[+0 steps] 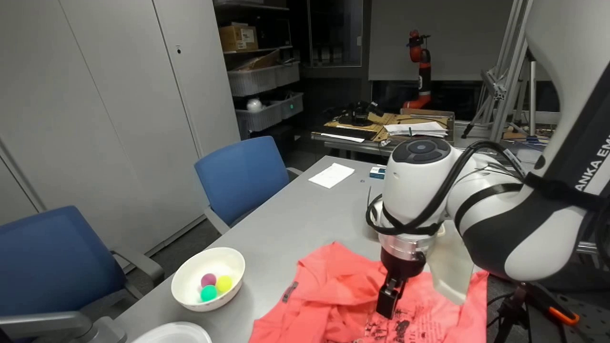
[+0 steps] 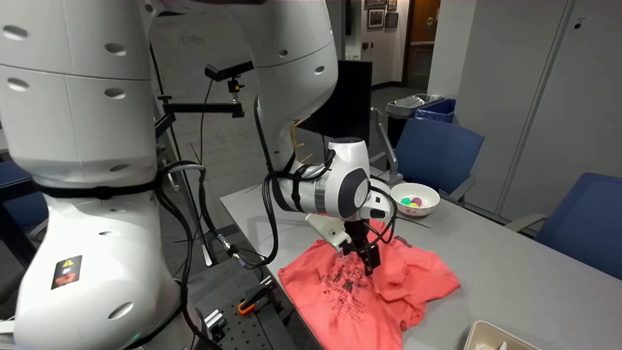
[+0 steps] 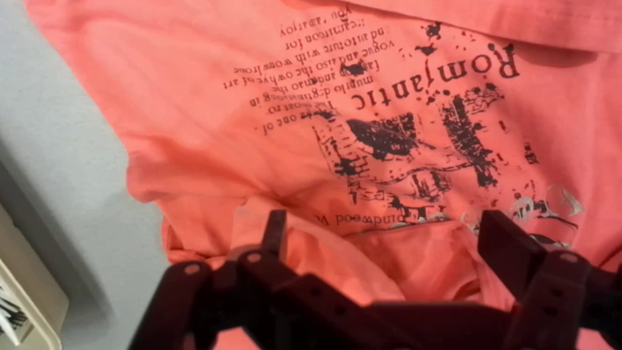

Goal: Unfold the shirt

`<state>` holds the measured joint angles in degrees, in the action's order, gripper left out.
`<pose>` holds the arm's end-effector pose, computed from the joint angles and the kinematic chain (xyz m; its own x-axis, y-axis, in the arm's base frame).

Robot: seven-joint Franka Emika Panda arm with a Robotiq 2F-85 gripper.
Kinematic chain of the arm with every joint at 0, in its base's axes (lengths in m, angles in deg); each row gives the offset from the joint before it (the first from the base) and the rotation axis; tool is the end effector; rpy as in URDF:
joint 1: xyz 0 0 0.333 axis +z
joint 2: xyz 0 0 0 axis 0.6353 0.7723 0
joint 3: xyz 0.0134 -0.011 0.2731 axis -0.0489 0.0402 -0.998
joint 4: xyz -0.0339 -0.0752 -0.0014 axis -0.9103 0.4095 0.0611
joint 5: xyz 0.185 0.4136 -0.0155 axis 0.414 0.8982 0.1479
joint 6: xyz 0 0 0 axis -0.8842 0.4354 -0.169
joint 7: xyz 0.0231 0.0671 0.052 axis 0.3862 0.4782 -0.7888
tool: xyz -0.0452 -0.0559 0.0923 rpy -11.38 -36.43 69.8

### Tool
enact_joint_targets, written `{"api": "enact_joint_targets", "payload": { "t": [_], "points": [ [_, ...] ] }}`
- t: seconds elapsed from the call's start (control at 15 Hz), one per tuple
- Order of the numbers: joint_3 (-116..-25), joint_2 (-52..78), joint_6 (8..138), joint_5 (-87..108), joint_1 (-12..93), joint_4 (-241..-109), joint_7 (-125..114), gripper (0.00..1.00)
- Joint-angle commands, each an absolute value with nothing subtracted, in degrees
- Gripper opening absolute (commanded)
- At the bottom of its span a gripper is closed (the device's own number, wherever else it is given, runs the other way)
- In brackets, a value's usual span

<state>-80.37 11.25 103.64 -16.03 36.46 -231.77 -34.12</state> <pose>0.4327 0.0524 0.0539 0.9974 -0.0380 0.0614 -0.0437 -0.9946 0.0940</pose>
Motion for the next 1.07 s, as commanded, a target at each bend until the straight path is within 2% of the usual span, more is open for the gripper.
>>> {"api": "enact_joint_targets", "payload": {
  "t": [0.0, 0.53, 0.6, 1.0],
  "points": [
    [-81.24, 15.25, 103.23, -14.88, 37.5, -227.4, -34.91, 1.0],
    [-81.28, 27.74, 104.0, -15.04, 38.01, -216.36, -34.05, 1.0],
    [-76.95, 28.76, 104.92, -8.04, 43.82, -215.62, -28.71, 1.0],
    [-76.94, 34.98, 103.8, 2.74, 49.32, -209.56, -20.73, 1.0]
  ]
}}
